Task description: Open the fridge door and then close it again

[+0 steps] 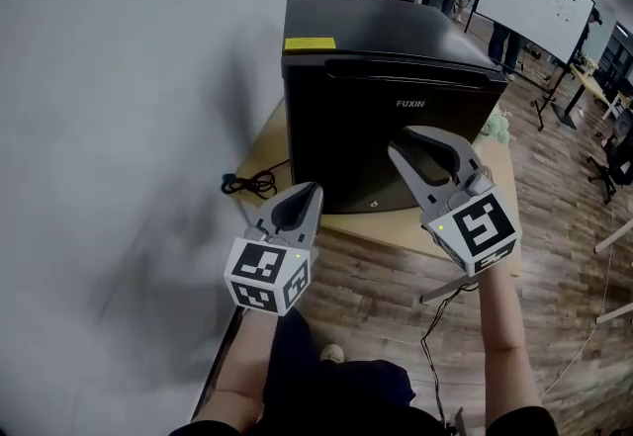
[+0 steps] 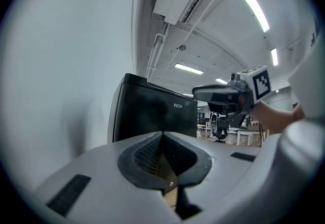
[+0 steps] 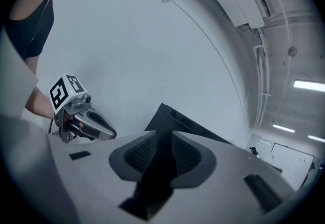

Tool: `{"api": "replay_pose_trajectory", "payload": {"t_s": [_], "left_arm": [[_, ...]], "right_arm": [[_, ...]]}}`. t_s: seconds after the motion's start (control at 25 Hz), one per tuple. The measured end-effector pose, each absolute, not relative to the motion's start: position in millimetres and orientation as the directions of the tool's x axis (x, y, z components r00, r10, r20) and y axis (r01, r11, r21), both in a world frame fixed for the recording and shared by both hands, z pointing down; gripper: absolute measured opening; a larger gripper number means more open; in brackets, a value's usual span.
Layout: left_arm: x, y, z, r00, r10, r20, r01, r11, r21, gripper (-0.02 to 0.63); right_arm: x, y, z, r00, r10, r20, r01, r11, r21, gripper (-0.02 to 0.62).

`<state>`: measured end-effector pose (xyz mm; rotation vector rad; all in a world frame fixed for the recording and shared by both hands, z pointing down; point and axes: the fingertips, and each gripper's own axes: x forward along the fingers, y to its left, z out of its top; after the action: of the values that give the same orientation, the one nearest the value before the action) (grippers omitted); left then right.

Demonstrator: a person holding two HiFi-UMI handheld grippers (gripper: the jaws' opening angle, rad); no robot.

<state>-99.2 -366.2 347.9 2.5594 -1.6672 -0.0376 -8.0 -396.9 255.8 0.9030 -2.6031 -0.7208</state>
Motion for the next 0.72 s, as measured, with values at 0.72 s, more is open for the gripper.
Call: {"api": "replay_pose_trajectory", "payload": {"t_s": [0.72], "left_arm": [[-151,-422,322,0.399,-0.917,-0.003,-0.915,-0.399,0.061,0.008]], "right_arm": [[-100,-472,248,-0.631,-0.675,0.383,-0.068,0.539,0.840,0.152]]}}
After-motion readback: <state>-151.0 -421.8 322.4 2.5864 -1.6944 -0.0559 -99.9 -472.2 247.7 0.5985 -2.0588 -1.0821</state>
